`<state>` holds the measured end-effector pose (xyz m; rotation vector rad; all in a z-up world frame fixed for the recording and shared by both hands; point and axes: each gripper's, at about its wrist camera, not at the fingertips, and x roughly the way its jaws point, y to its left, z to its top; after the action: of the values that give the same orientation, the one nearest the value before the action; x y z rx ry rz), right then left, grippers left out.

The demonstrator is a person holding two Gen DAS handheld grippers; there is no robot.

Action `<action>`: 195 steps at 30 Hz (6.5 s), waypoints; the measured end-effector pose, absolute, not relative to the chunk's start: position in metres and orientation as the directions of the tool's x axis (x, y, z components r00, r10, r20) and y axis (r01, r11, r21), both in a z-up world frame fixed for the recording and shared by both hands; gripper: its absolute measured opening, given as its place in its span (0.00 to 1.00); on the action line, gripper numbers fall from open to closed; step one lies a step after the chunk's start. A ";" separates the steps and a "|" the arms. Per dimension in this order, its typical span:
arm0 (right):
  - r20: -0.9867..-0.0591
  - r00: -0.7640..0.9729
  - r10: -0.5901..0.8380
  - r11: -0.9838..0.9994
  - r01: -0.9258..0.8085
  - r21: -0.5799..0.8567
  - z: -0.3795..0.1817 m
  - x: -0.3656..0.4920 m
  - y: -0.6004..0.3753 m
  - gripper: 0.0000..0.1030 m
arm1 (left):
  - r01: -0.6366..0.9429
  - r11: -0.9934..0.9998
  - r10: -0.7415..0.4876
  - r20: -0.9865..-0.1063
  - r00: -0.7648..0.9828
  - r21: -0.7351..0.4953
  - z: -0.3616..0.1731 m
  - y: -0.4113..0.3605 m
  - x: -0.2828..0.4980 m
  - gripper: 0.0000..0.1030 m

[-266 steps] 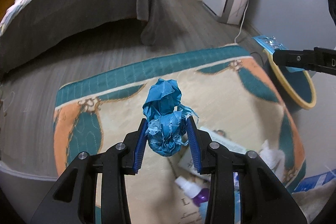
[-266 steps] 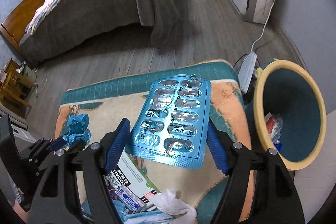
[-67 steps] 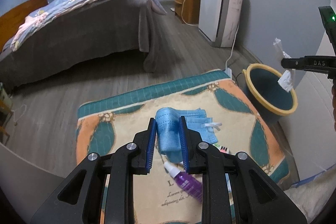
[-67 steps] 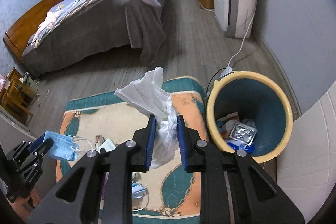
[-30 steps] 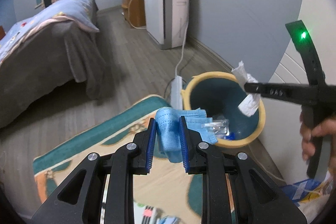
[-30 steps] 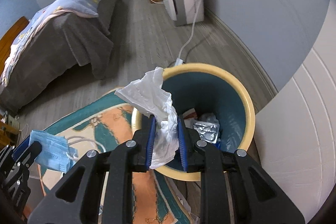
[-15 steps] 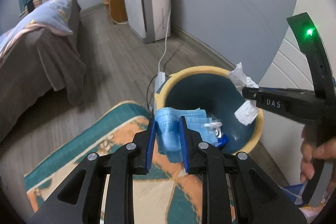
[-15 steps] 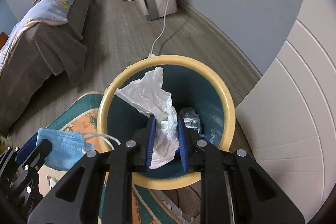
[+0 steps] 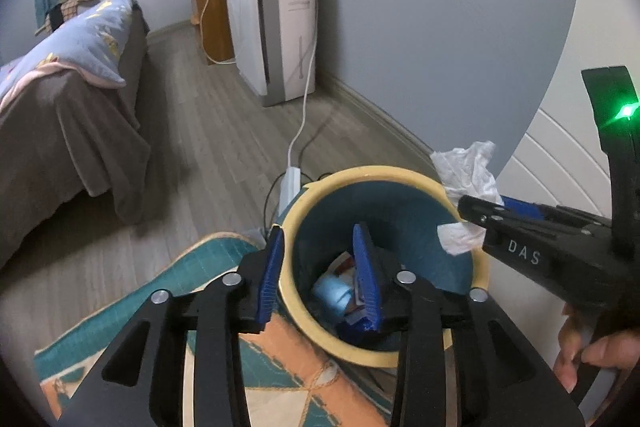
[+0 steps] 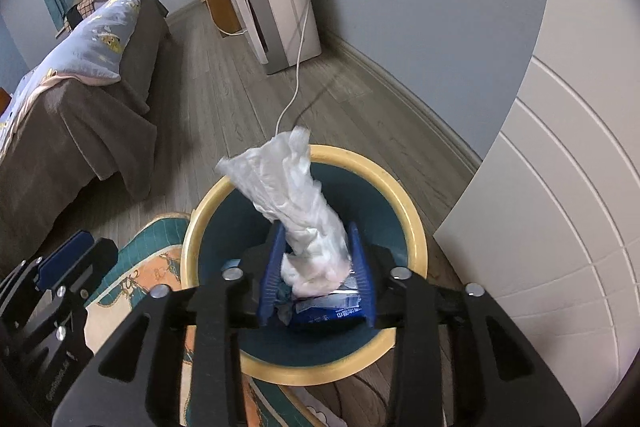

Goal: Collect trash
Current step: 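Carry the tissue and face mask over the bin and open both tools, then move both tools back over the remaining trash on the cushion, then grasp the purple spray bottle with the left tool while the right tool grasps the blue mask, then carry the purple bottle and blue mask over the bin and open both tools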

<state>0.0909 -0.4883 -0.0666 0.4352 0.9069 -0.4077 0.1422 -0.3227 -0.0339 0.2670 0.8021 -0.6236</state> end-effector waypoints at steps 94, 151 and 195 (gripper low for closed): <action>-0.916 0.344 0.206 0.978 -0.089 0.186 -0.083 0.032 -0.208 0.10 | 0.131 0.991 -0.096 -0.836 0.540 -0.029 -0.099 -0.012 0.013 0.93; -0.841 0.515 0.166 0.986 -0.104 0.131 -0.039 0.044 -0.230 0.10 | 0.240 0.969 -0.121 -0.722 0.681 0.064 -0.051 -0.049 0.028 0.32; -0.802 0.597 0.006 0.953 0.240 0.186 -0.028 0.078 -0.414 0.10 | 0.546 0.838 -0.367 -0.728 0.580 0.013 -0.019 -0.197 0.076 0.32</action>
<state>0.0783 -0.4142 -0.0283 0.2886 0.9243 -0.1382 0.0758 -0.1974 -0.0187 0.2465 0.7881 -0.5395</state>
